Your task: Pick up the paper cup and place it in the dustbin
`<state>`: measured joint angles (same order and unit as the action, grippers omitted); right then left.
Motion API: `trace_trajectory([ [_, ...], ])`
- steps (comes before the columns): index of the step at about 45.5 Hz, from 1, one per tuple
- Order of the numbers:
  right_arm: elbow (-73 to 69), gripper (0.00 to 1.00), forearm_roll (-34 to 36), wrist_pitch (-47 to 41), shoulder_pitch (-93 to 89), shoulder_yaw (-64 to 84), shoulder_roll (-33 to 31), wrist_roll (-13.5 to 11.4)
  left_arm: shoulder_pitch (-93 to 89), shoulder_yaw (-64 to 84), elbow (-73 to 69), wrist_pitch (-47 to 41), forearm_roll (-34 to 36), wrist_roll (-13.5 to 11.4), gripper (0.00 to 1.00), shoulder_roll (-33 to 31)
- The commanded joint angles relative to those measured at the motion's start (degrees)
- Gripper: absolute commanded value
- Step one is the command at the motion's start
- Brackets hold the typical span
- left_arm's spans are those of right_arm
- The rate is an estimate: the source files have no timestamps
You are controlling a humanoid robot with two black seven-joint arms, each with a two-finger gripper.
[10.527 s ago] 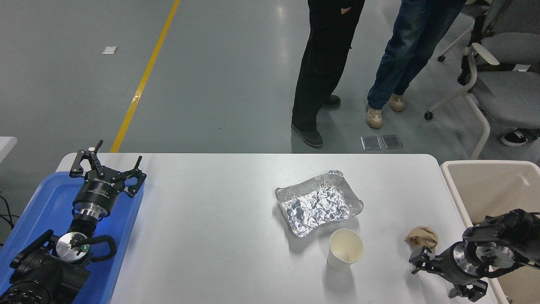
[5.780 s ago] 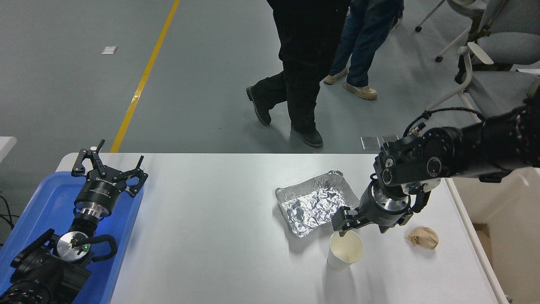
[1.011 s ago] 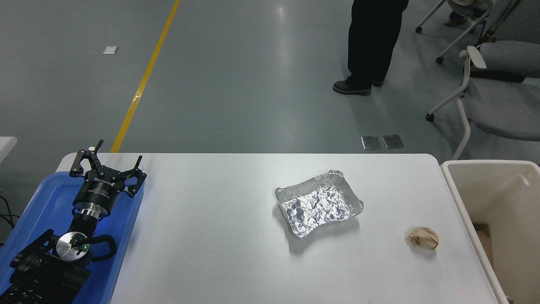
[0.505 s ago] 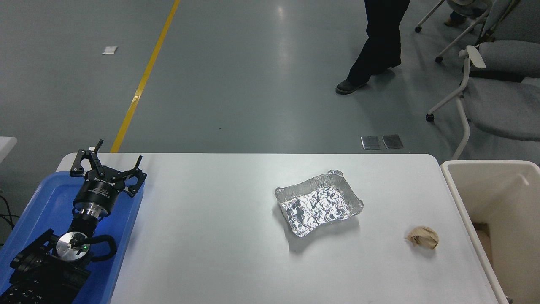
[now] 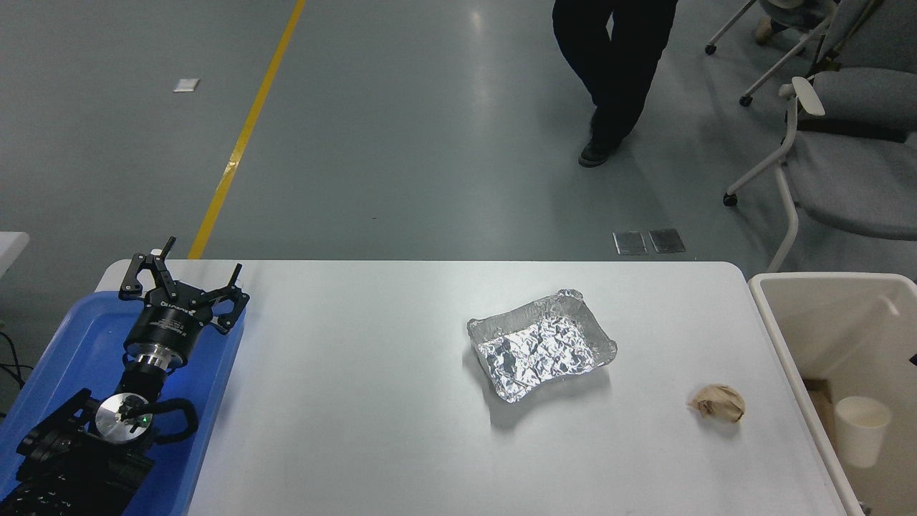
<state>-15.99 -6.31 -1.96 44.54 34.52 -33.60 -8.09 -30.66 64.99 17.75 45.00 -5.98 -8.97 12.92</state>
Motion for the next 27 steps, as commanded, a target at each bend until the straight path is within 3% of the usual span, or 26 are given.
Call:
trace_trajectory([
  [1, -14.0, 0.93, -0.5, 0.0, 7.1, 2.3, -6.0, -0.1, 0.0, -0.1, 0.0, 0.0, 0.0, 0.1, 0.99, 0.0],
  [21, -45.8, 1.00, 0.5, -1.6, 38.4, 28.7, -9.9, -0.1, -0.1, -0.1, 0.1, 0.0, 0.0, 0.2, 0.99, 0.0],
  [27, -52.7, 1.00, 0.5, -7.2, 46.6, 32.1, -9.6, -0.1, -0.1, -0.1, 0.0, 0.0, 0.0, 0.2, 0.99, 0.0],
])
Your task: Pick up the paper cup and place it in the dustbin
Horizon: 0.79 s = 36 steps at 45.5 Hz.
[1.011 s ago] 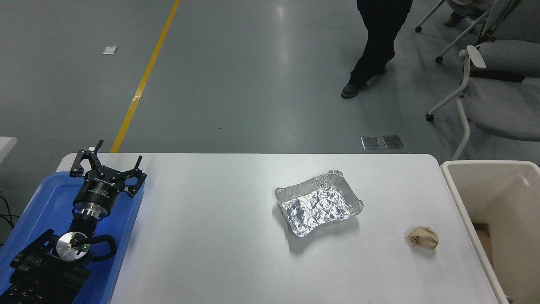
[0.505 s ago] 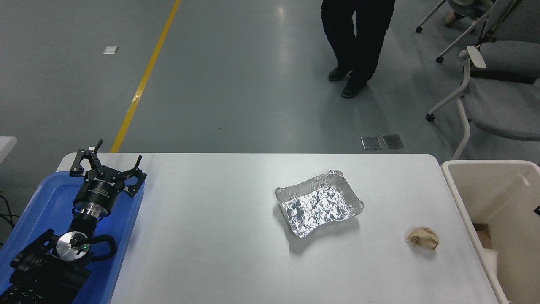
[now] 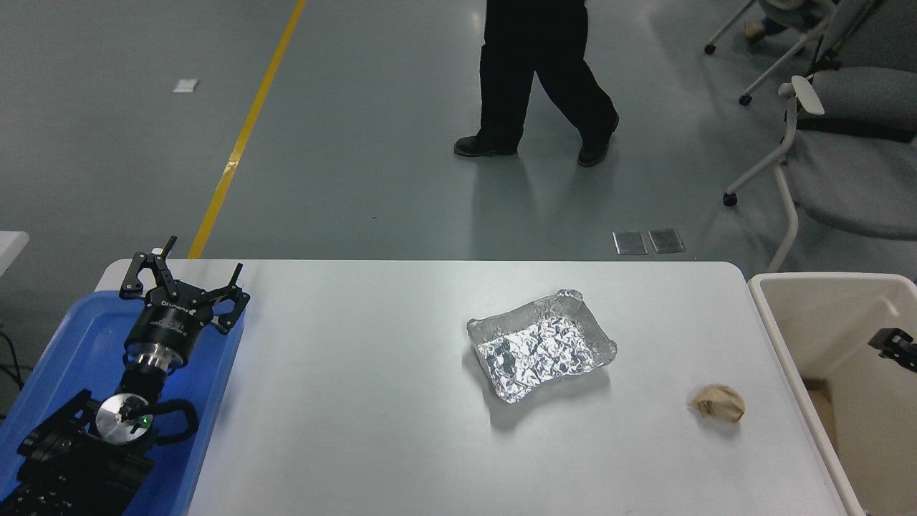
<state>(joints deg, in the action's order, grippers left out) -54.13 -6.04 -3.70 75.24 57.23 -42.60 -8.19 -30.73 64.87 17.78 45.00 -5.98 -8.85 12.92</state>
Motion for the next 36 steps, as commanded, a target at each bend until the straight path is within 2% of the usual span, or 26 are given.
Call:
trace_trajectory([
  [1, -15.3, 1.00, 0.2, -6.9, 17.3, 9.7, -0.5, 0.0, 0.0, 0.0, 0.0, 0.0, 0.0, 0.1, 0.99, 0.0],
  [5, -17.2, 1.00, 0.2, -15.8, 22.9, 11.1, 0.7, -0.1, 0.1, 0.0, 0.0, 0.0, 0.0, 0.1, 0.99, 0.0],
  [10, -17.2, 1.00, 0.2, -27.8, 29.9, 14.6, 5.8, -0.1, 0.1, 0.0, 0.0, 0.0, 0.0, 0.0, 0.99, 0.0],
  [15, -17.8, 1.00, 0.3, -34.7, 34.6, 15.3, 9.5, 0.0, 0.1, 0.1, 0.0, 0.0, 0.0, -0.1, 0.99, 0.0],
  [23, -21.0, 1.00, 0.9, -40.4, 41.0, 16.4, 19.2, -0.1, 0.1, 0.1, 0.0, 0.0, 0.0, -0.1, 0.99, 0.0],
  [31, -25.2, 1.00, 1.5, -41.3, 48.9, 16.4, 25.5, 0.0, 0.2, 0.2, 0.0, 0.0, 0.0, -0.2, 0.99, 0.0],
  [36, -26.5, 1.00, 6.6, -41.3, 53.0, 16.5, 27.7, 0.0, 0.2, 0.2, 0.0, 0.0, 0.0, -0.1, 0.99, 0.0],
])
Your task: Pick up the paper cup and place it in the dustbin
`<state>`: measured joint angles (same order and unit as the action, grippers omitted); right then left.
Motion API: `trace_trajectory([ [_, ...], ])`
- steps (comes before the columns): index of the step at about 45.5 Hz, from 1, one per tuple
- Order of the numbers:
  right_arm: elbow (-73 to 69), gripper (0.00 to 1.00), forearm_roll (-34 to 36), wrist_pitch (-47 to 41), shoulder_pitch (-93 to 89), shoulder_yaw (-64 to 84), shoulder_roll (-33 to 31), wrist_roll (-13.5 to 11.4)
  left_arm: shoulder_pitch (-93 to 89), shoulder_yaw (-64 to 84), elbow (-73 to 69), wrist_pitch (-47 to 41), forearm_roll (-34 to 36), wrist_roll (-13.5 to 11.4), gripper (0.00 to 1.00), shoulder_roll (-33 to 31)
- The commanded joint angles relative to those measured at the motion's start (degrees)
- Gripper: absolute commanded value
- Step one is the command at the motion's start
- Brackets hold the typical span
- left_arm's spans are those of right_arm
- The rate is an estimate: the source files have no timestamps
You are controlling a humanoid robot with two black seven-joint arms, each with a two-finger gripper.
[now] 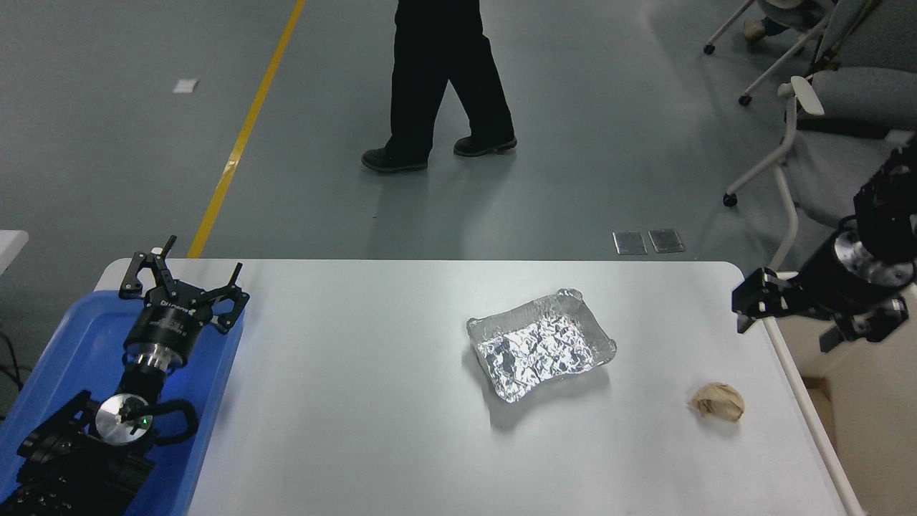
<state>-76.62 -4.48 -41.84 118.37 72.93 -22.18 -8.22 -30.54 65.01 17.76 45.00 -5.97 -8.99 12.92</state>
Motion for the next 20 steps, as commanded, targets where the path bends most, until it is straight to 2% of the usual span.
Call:
trace_trajectory([
  [1, -4.0, 1.00, 6.2, -3.2, 10.5, 0.9, 7.8, 0.1, 0.0, 0.0, 0.0, 0.0, 0.0, -0.1, 0.99, 0.0],
  [6, -4.0, 1.00, 9.0, -3.2, 12.3, 1.3, 9.8, 0.0, 0.0, 0.0, 0.0, 0.0, 0.0, 0.0, 0.99, 0.0],
  [20, -3.9, 1.00, 9.1, -3.2, 14.8, 1.5, 9.8, 0.1, 0.0, -0.1, 0.0, 0.0, 0.0, 0.0, 0.99, 0.0],
])
